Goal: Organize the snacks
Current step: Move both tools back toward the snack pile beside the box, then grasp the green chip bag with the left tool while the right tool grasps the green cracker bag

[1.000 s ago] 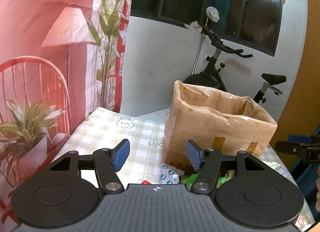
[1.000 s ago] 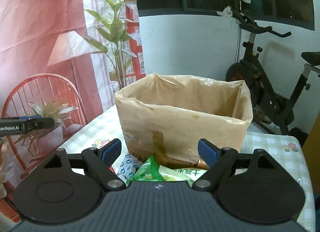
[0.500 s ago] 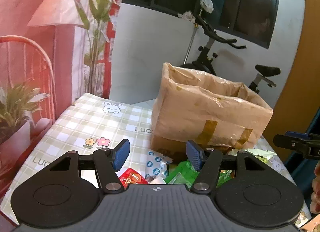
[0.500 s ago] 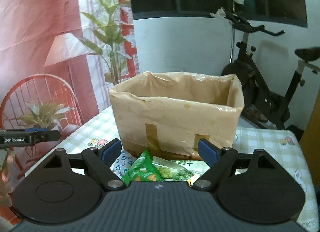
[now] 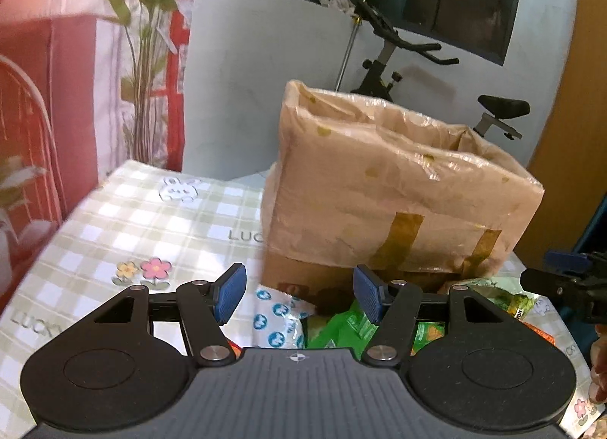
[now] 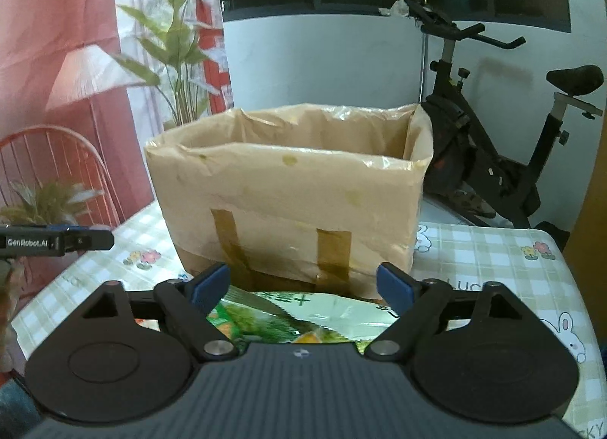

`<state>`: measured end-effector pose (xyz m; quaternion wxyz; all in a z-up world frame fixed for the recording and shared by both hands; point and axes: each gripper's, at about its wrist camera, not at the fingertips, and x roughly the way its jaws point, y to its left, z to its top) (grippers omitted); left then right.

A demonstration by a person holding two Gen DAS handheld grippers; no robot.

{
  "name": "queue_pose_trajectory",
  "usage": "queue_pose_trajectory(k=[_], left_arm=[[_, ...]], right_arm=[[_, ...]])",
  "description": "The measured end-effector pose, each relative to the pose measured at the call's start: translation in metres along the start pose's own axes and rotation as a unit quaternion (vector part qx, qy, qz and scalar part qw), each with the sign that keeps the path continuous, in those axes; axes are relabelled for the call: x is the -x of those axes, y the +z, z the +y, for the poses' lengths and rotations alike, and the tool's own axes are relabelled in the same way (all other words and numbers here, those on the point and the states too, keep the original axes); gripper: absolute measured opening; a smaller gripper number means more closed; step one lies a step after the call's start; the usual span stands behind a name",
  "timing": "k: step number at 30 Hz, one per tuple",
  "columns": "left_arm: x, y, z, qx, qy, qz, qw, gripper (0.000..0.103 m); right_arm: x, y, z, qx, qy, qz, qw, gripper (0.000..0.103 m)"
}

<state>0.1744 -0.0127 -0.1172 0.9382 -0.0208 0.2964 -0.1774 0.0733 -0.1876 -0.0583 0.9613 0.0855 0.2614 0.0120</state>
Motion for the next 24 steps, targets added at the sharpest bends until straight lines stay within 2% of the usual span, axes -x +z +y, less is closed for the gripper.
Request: queue_pose_trajectory(k=[3, 5, 9, 12, 20, 22, 24], left_arm=[[-0.005, -0.003, -0.001, 0.011, 0.000, 0.016, 0.9998, 0.065], [-0.001, -0.004, -0.002, 0.015, -0.005, 0.014, 0.9998, 0.065], [0.010, -0.006, -0.004, 0.009, 0.002, 0.000, 1.0000, 0.066], [0.011, -0.012, -0.004, 0.006, 0.005, 0.007, 1.0000, 0.067], [0.005, -0.024, -0.005, 0.008, -0.015, 0.009, 0.9998, 0.070], [0.000, -0.028, -0.007, 0.013, -0.017, 0.011, 0.9997, 0.071], [-0.008, -0.033, -0.010, 0.013, -0.022, 0.019, 0.9995, 0.071]], right_arm=[[-0.004, -0.005, 0.000, 0.027, 0.003, -0.004, 1.000, 0.096], [-0.004, -0.008, 0.001, 0.039, -0.001, -0.002, 0.999, 0.097], [0.004, -0.010, 0.001, 0.034, 0.002, -0.008, 0.999, 0.098], [0.009, -0.015, 0.001, 0.036, -0.002, -0.012, 0.999, 0.099], [0.018, -0.041, -0.002, 0.032, -0.030, -0.016, 0.999, 0.103], [0.014, -0.045, -0.001, 0.043, -0.041, -0.010, 0.998, 0.103], [0.009, -0.049, -0.003, 0.039, -0.034, 0.002, 0.999, 0.103]])
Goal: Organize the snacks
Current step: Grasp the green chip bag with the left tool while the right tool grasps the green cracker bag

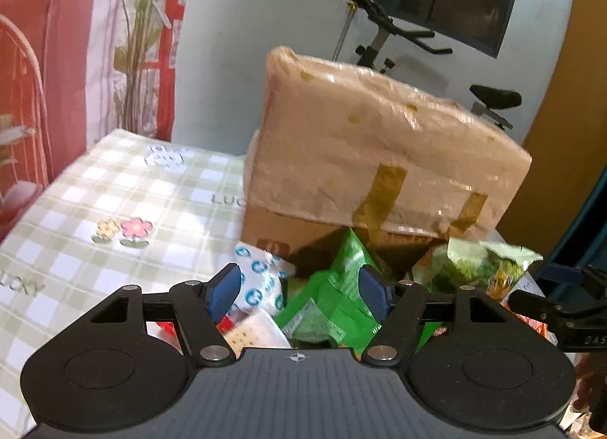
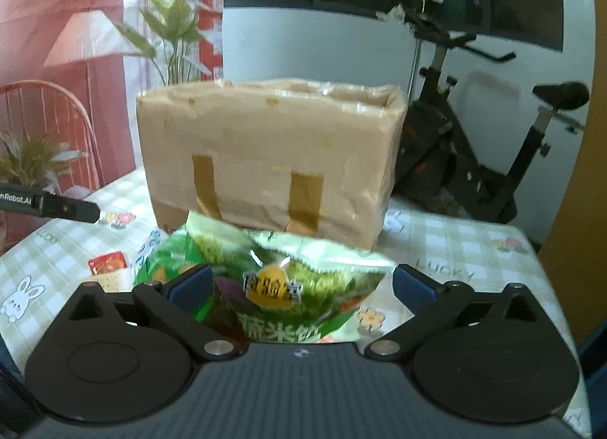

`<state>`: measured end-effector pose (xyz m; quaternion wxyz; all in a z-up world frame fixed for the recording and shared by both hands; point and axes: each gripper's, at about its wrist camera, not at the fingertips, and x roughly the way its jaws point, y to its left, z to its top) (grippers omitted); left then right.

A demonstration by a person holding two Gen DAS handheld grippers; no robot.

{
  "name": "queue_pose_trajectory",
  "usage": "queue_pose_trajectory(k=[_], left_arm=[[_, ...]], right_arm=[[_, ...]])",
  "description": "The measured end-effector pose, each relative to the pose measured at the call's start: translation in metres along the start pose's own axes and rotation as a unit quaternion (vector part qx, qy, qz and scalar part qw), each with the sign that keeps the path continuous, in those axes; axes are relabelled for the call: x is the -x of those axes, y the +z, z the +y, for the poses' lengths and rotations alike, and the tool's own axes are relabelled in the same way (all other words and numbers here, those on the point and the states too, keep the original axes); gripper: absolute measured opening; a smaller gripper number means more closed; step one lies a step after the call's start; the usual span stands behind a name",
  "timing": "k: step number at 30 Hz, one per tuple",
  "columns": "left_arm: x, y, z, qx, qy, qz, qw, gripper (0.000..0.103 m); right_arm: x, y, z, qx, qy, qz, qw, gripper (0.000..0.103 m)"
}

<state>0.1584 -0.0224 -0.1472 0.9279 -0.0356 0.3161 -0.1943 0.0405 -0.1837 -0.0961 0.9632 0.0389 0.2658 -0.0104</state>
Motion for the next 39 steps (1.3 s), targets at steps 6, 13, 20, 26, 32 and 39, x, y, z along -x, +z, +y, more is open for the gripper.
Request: queue_pose_trajectory(k=[6, 13, 20, 26, 32, 39], left_arm=[[-0.022, -0.011, -0.011, -0.018, -0.024, 0.024, 0.9993, 0.073], [-0.049, -0.012, -0.025, -0.021, -0.065, 0.037, 0.9970, 0.080], [-0.070, -0.026, -0.031, -0.046, -0.080, 0.057, 0.9941, 0.090], [-0.077, -0.034, -0.035, -0.093, -0.074, 0.056, 0.9913, 0.091], [-0.058, -0.025, -0.025, -0.071, -0.070, 0.037, 0.9944, 0.051], [-0.039, -0.025, -0.014, -0.044, -0.062, 0.036, 0.9965, 0.039]], right_arm=[[-0.028, -0.011, -0.006, -0.010, 0.012, 0.038, 0.999, 0.103], [-0.060, -0.007, -0.008, -0.023, 0.030, 0.048, 0.998, 0.103], [-0.068, -0.005, -0.013, -0.024, 0.040, 0.046, 0.998, 0.101], [-0.073, -0.005, -0.013, -0.033, 0.039, 0.047, 0.998, 0.101], [-0.069, 0.000, -0.008, -0.029, 0.034, 0.043, 0.998, 0.084], [-0.048, 0.003, -0.006, -0.032, 0.031, 0.026, 0.999, 0.081]])
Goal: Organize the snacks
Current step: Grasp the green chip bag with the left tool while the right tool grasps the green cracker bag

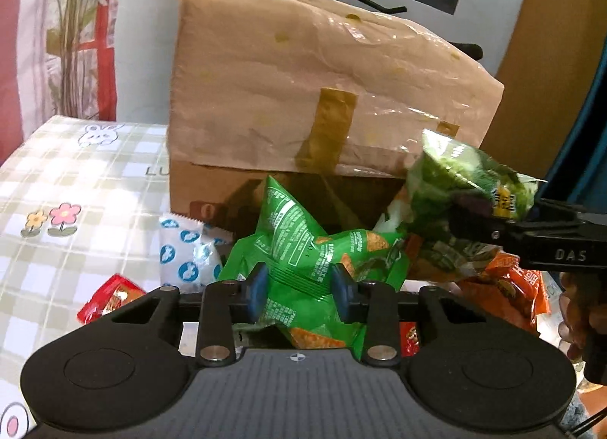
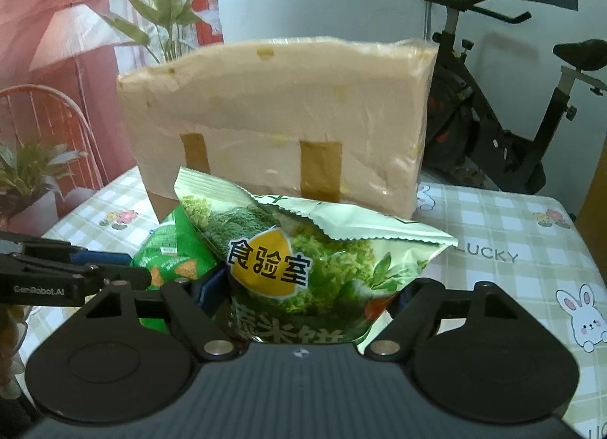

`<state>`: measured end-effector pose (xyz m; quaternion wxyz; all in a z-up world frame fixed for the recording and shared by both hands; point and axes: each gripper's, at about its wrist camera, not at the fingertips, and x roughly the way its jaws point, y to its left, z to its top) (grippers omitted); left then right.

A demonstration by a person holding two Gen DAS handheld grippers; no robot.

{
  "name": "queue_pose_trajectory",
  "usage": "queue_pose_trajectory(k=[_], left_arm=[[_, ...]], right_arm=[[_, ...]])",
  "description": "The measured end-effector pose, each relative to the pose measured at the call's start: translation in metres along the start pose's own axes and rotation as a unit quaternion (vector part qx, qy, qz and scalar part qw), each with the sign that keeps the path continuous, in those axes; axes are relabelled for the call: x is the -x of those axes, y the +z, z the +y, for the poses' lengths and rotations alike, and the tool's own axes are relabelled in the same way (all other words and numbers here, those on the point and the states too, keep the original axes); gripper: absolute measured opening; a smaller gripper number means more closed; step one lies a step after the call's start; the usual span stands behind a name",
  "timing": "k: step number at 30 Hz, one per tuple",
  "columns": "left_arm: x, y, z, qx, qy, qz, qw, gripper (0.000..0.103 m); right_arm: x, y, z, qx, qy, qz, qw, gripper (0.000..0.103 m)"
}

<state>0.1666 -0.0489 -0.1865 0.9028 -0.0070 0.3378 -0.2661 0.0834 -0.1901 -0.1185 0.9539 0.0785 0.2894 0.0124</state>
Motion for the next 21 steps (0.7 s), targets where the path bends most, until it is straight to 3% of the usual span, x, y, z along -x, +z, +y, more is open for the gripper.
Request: queue_pose_trajectory(k=[2, 4, 9, 16, 21], left_arm=[[0.000, 0.000, 0.000, 0.016, 0.004, 0.003, 0.9999, 0.041], [0.003, -0.003, 0.002, 0.032, 0.007, 0.012, 0.9994, 0.052], [0.010, -0.004, 0.021, 0.096, 0.005, 0.026, 0.9951, 0.060], [0.014, 0.008, 0.044, 0.191, -0.002, 0.021, 0.9814, 0.085], [-0.001, 0.011, 0.052, 0.265, -0.009, 0.059, 0.9623, 0.087]], right_arm=[[0.006, 0.001, 0.004, 0.004, -0.001, -0.005, 1.000, 0.081], [0.010, -0.001, 0.005, 0.008, 0.001, -0.004, 1.000, 0.081], [0.012, -0.003, 0.007, 0.001, 0.009, 0.001, 1.000, 0.080], [0.010, 0.000, 0.019, 0.027, 0.044, 0.008, 0.999, 0.080], [0.007, 0.000, 0.022, 0.035, 0.058, 0.010, 0.998, 0.080]])
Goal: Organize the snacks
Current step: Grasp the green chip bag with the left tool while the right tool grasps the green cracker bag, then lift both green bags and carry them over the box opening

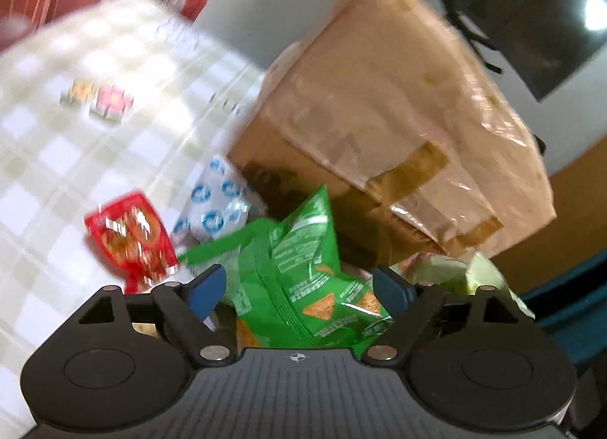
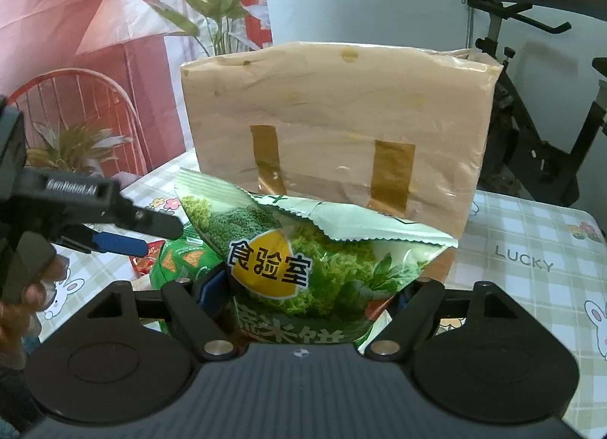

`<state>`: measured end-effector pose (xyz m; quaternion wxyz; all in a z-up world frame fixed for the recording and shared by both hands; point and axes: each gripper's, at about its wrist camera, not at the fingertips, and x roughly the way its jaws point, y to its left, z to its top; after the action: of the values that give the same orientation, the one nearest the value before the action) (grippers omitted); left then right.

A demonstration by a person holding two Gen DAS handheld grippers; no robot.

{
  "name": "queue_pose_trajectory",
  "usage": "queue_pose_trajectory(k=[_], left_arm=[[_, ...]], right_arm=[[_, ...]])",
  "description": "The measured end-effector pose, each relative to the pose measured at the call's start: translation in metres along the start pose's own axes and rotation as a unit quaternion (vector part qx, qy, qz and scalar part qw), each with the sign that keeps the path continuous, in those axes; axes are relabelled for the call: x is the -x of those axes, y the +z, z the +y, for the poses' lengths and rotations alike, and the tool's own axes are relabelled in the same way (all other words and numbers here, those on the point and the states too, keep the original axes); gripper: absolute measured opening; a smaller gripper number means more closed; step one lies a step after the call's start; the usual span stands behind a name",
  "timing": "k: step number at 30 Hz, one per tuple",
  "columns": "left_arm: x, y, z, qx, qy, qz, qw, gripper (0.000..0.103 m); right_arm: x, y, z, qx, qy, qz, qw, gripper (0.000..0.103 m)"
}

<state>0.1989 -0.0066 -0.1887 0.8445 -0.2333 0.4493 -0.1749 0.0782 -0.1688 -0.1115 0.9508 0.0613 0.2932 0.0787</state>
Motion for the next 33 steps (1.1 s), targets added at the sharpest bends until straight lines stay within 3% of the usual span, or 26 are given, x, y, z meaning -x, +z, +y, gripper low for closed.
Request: queue_pose_trajectory(k=[2, 6, 15, 17, 18, 19, 22, 33], left_arm=[[-0.008, -0.001, 0.005, 0.028, 0.011, 0.017, 0.9994, 0.087], [-0.019, -0.002, 0.019, 0.092, -0.006, 0.026, 0.9954, 0.090], [-0.039, -0.001, 0.015, 0.086, 0.005, 0.003, 0.9963, 0.094], [-0.043, -0.002, 0.012, 0.073, 0.007, -0.002, 0.9973, 0.094], [-0.043, -0.003, 0.009, 0.058, 0.008, -0.006, 0.9983, 0.091], [-0.040, -0.004, 0.006, 0.040, 0.013, -0.010, 0.9991, 0.080], [-0.033, -0.007, 0.002, 0.006, 0.023, -0.018, 0.9995, 0.075], [0.001, -0.012, -0.024, -0.101, 0.050, -0.061, 0.9918, 0.074]], right_arm=[[-0.001, 0.000, -0.001, 0.000, 0.002, 0.000, 1.000, 0.080], [-0.002, -0.002, -0.003, -0.001, 0.005, -0.001, 1.000, 0.080], [-0.002, -0.004, -0.003, -0.004, 0.005, -0.001, 1.000, 0.080], [-0.003, -0.004, -0.003, -0.004, 0.005, 0.000, 1.000, 0.080], [-0.004, -0.003, -0.003, -0.004, 0.005, 0.000, 1.000, 0.080], [-0.004, -0.003, -0.003, -0.003, 0.004, 0.001, 1.000, 0.080], [-0.007, -0.003, -0.003, -0.005, 0.001, 0.004, 1.000, 0.080], [0.000, -0.001, -0.001, -0.005, -0.007, -0.005, 1.000, 0.080]])
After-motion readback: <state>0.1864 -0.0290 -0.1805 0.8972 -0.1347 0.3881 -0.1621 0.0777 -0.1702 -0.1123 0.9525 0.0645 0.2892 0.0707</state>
